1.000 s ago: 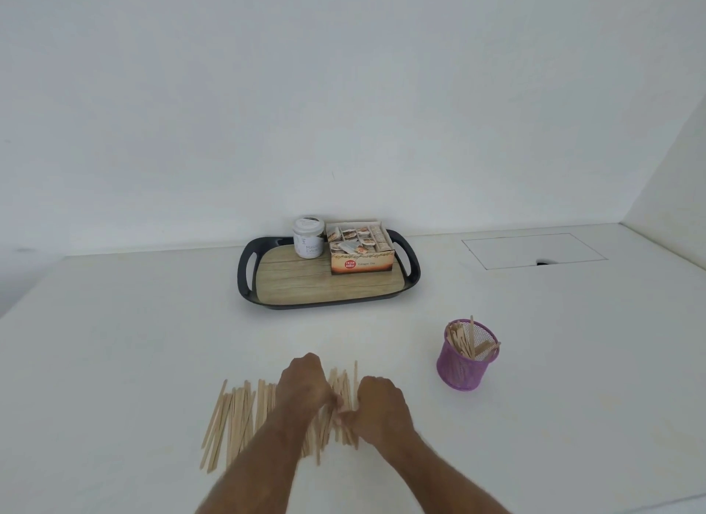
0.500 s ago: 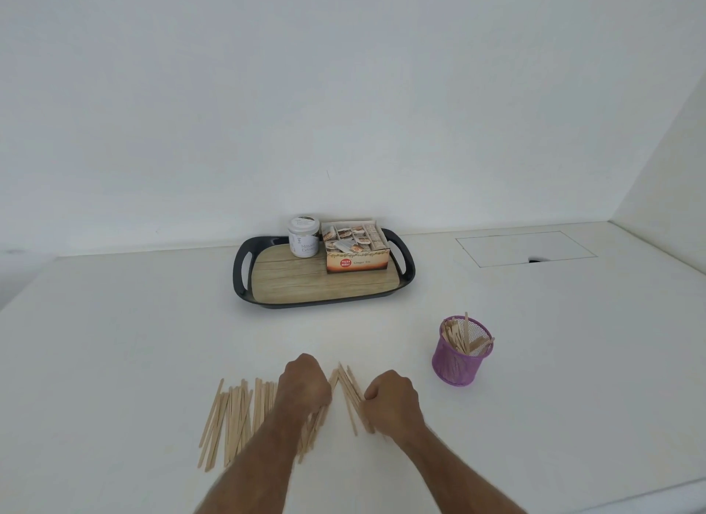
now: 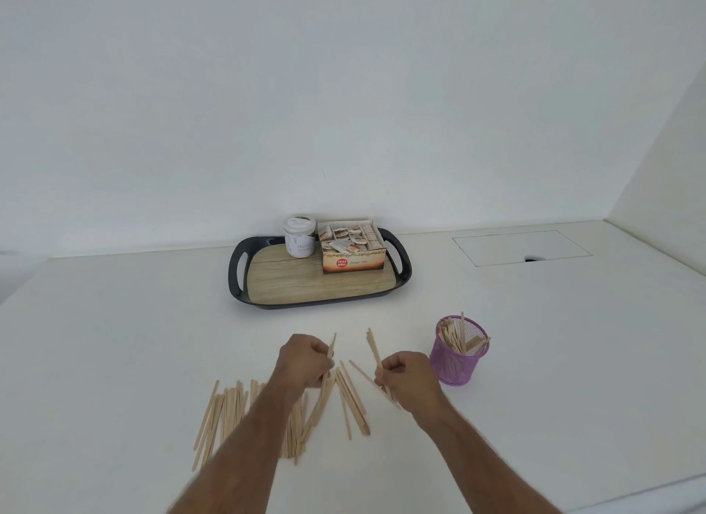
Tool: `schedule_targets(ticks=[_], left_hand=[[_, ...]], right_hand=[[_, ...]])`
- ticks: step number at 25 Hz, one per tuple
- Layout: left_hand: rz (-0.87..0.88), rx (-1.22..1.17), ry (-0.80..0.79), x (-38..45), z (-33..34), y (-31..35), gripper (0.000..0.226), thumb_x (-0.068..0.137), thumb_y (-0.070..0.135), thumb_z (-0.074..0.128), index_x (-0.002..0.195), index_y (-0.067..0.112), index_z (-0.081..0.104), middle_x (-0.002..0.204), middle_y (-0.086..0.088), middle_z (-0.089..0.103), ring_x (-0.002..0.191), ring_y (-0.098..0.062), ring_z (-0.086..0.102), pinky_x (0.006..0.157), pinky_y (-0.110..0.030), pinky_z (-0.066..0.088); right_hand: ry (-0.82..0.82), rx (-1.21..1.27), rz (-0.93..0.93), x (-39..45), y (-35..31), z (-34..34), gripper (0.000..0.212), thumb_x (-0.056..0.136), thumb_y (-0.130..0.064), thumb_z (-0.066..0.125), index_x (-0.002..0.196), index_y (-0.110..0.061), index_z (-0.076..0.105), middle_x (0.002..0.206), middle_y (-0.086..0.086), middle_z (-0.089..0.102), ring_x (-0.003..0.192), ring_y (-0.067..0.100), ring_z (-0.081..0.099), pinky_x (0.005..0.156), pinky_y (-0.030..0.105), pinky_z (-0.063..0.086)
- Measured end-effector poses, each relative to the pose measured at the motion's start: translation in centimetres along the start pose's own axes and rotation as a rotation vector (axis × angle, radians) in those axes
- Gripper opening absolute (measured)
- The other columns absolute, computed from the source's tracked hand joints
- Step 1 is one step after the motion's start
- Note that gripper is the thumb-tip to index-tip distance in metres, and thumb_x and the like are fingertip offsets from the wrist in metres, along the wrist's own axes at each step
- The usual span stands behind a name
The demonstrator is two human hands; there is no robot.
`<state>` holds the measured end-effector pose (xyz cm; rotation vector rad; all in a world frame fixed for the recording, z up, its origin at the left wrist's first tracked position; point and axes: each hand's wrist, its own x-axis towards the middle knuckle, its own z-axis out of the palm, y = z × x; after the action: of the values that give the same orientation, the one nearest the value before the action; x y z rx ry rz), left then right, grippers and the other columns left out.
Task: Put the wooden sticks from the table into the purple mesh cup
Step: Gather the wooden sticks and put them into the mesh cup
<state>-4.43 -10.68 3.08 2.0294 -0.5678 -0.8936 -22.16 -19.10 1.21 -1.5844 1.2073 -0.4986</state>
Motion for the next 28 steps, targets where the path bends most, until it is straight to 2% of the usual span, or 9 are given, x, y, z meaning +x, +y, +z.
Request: schedule_targets(ticks=[5, 8, 11, 14, 16, 20, 23, 25, 28], left_hand=[[0.080, -0.300, -0.102, -1.3, 2.6, 3.8, 0.015, 0.085, -0.008, 0.072, 0.097, 0.001, 0.070, 0.089, -0.013, 0.073, 0.077, -0.021, 0.072, 0.062, -0.028, 0.062], [0.189, -0.449, -0.162, -2.5, 5.5, 6.6, 0.013, 0.087, -0.006, 0.072, 0.096, 0.002, 0.069, 0.083, -0.009, 0.072, 0.078, -0.020, 0.071, 0.071, -0.032, 0.064], [0.270, -0.547, -0.159, -3.3, 8.4, 9.4, 0.011, 0.087, -0.002, 0.073, 0.095, 0.005, 0.069, 0.083, -0.010, 0.074, 0.078, -0.017, 0.073, 0.073, -0.033, 0.064], [0.329, -0.602, -0.167, -3.6, 10.9, 11.7, 0.010, 0.089, -0.002, 0.071, 0.097, 0.003, 0.069, 0.091, -0.016, 0.077, 0.079, -0.020, 0.076, 0.070, -0.031, 0.064], [0.353, -0.617, -0.168, -3.5, 12.3, 12.7, 0.011, 0.089, -0.004, 0.070, 0.093, 0.006, 0.069, 0.093, -0.018, 0.077, 0.077, -0.022, 0.076, 0.069, -0.031, 0.064], [0.367, -0.568, -0.118, -3.1, 14.4, 13.1, 0.016, 0.087, -0.002, 0.073, 0.086, 0.013, 0.072, 0.088, -0.010, 0.076, 0.076, -0.020, 0.076, 0.069, -0.030, 0.064], [0.346, -0.509, -0.093, -2.5, 15.8, 12.5, 0.020, 0.084, -0.001, 0.076, 0.083, 0.019, 0.074, 0.084, -0.004, 0.077, 0.082, -0.022, 0.077, 0.078, -0.037, 0.065], [0.346, -0.463, -0.108, -2.3, 16.3, 12.1, 0.018, 0.083, 0.000, 0.077, 0.087, 0.018, 0.076, 0.086, -0.004, 0.079, 0.086, -0.022, 0.077, 0.086, -0.042, 0.064], [0.369, -0.361, -0.105, -1.9, 16.3, 11.6, 0.021, 0.082, 0.007, 0.079, 0.100, 0.017, 0.078, 0.085, 0.006, 0.078, 0.084, -0.007, 0.075, 0.090, -0.034, 0.062]], right_hand=[[0.077, 0.303, -0.050, 0.7, -2.6, -3.0, 0.009, 0.083, 0.001, 0.072, 0.080, -0.007, 0.069, 0.068, 0.006, 0.073, 0.057, 0.013, 0.064, 0.054, 0.024, 0.049], [0.157, 0.406, -0.141, 1.2, -4.5, -6.0, 0.003, 0.085, 0.001, 0.070, 0.087, -0.002, 0.069, 0.073, 0.011, 0.074, 0.059, 0.015, 0.065, 0.057, 0.026, 0.050], [0.251, 0.409, -0.224, 1.4, -5.7, -9.0, 0.003, 0.086, -0.006, 0.071, 0.087, -0.009, 0.070, 0.074, 0.006, 0.076, 0.064, 0.013, 0.069, 0.060, 0.028, 0.056], [0.310, 0.373, -0.288, 1.7, -5.7, -11.0, 0.007, 0.086, -0.007, 0.072, 0.084, -0.014, 0.070, 0.075, 0.005, 0.076, 0.068, 0.020, 0.072, 0.063, 0.034, 0.059], [0.332, 0.381, -0.302, 2.0, -5.3, -11.8, 0.005, 0.086, -0.007, 0.071, 0.086, -0.012, 0.070, 0.077, 0.009, 0.076, 0.071, 0.026, 0.072, 0.066, 0.038, 0.059], [0.370, 0.302, -0.316, 2.8, -4.1, -12.9, 0.007, 0.085, -0.008, 0.073, 0.086, -0.014, 0.072, 0.077, 0.004, 0.076, 0.070, 0.018, 0.072, 0.069, 0.034, 0.056], [0.381, 0.248, -0.284, 3.3, -3.1, -13.2, 0.007, 0.082, -0.010, 0.075, 0.086, -0.016, 0.075, 0.078, 0.000, 0.077, 0.075, 0.017, 0.073, 0.074, 0.032, 0.057], [0.366, 0.213, -0.272, 3.5, -2.3, -13.4, 0.007, 0.081, -0.013, 0.077, 0.086, -0.016, 0.077, 0.078, -0.001, 0.077, 0.076, 0.015, 0.073, 0.074, 0.030, 0.056], [0.342, 0.190, -0.250, 3.7, -1.4, -13.6, 0.011, 0.077, -0.018, 0.082, 0.088, -0.019, 0.077, 0.080, -0.004, 0.077, 0.078, 0.010, 0.073, 0.074, 0.024, 0.056]])
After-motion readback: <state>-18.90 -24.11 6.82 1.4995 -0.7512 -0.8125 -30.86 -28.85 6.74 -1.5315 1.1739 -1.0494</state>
